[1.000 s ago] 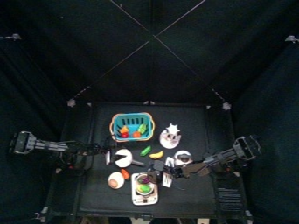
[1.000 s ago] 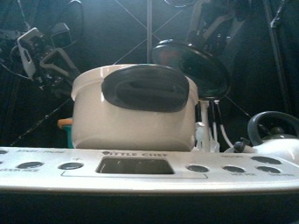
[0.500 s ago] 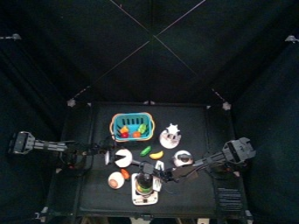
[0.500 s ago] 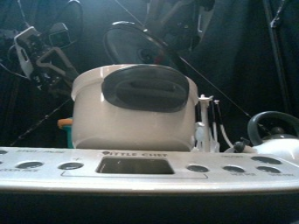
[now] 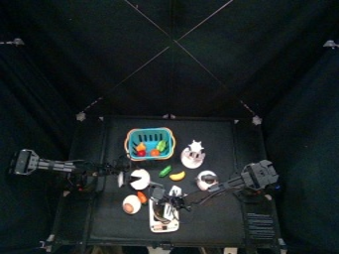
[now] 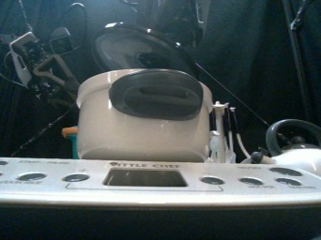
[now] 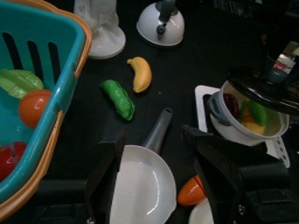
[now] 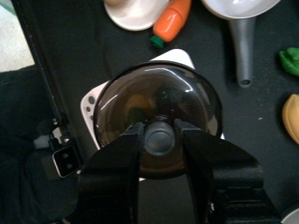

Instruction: Place pot lid onto pot

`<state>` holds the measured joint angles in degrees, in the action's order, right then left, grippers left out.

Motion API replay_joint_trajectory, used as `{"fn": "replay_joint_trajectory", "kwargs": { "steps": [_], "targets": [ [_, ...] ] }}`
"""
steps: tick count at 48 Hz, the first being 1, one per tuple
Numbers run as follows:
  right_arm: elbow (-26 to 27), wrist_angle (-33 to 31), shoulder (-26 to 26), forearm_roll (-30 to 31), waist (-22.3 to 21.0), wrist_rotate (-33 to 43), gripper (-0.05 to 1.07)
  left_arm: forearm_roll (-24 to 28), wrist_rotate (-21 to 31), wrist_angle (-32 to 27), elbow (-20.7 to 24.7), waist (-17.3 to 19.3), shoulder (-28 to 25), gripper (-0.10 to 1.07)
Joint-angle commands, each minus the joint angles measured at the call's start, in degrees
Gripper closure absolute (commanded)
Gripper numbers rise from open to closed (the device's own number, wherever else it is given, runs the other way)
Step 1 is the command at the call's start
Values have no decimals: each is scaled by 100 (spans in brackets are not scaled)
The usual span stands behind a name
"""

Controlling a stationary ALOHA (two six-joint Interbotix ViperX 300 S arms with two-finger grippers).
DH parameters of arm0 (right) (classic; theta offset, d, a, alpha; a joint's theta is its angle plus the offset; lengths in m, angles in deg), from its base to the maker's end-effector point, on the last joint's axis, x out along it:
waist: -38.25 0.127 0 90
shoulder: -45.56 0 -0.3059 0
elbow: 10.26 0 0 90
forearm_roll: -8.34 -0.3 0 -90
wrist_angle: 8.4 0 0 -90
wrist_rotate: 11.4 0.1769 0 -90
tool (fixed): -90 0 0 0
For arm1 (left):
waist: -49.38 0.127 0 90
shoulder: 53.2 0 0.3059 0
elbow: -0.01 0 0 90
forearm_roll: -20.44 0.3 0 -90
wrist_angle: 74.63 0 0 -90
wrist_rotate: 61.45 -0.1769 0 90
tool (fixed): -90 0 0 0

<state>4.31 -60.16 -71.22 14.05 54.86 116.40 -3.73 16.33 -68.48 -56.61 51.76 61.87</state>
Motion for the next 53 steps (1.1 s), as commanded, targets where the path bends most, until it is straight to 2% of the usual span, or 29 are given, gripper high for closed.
{"fn": "replay_joint_trajectory", "kwargs": {
  "steps": [1,7,11,23,43,53],
  "targets": [
    [466,-457,-44,-158,-26,-193,45,70,-9,26,35,18,0,8],
    [756,-861,-255,-35,-26,-211,45,70,-9,26,-18,18,26,8],
    [861,-905,-272,70,-26,-211,45,97,-9,-9,-44,18,88,8],
    [879,-940,-413,44,-88,-264,45,88,0,-97,-141,18,316,8],
    [896,-967,-483,-176,-211,-519,45,97,0,-97,-211,26,316,8],
    [1028,-1195,-492,-202,-176,-519,45,97,0,-97,-220,26,316,8]
  ]
}}
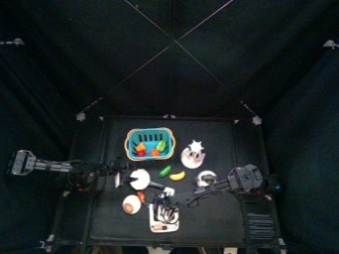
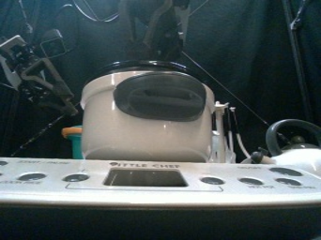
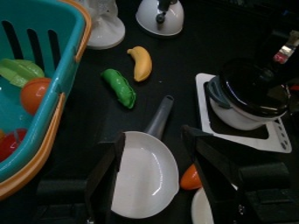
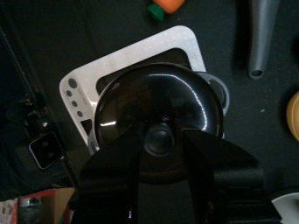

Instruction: Place pot lid onto pot

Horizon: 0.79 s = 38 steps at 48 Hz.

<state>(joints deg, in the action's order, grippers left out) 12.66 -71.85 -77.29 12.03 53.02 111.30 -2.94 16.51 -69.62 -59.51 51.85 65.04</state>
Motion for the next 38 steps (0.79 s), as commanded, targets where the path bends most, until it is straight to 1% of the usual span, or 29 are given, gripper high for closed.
{"fn": "replay_joint_trajectory", "kwargs": {
  "steps": [1,33,38],
  "targets": [
    [193,-26,105,9,18,-9,45,18,-18,18,70,9,0,8],
    [237,0,0,-53,26,-18,44,18,-18,18,26,18,0,8],
    [264,0,0,-62,35,-18,41,9,-18,18,18,18,0,8]
  ]
}}
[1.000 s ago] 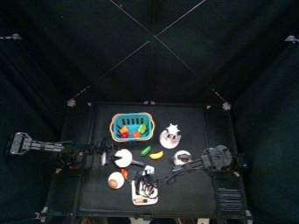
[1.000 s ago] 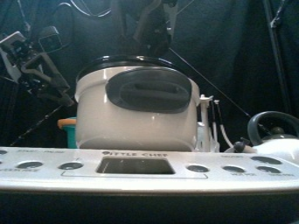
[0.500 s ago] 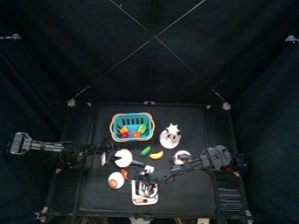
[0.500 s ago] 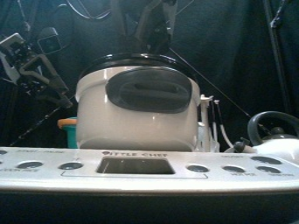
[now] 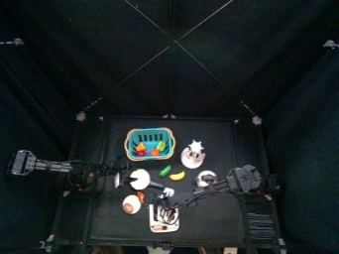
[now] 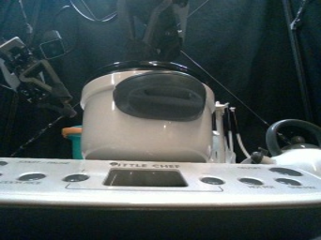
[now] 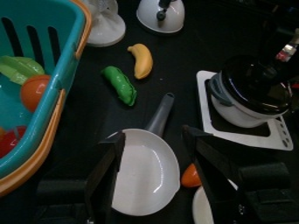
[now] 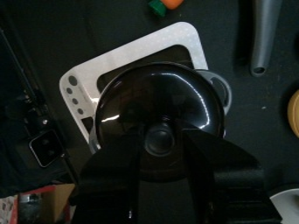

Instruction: Place pot lid onto pot

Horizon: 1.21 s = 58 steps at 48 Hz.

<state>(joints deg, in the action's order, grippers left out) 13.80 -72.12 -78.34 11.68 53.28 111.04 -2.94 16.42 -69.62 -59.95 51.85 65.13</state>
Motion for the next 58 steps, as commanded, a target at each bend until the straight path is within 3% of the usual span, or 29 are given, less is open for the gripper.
{"fn": "replay_joint_trajectory", "kwargs": {
  "steps": [1,16,58],
  "targets": [
    [149,26,105,-26,0,9,40,18,-9,18,62,18,-9,8],
    [211,9,105,-9,9,9,20,18,-9,18,62,18,-9,8],
    [97,-9,501,853,18,105,20,0,-9,9,53,18,-9,8]
  ]
}}
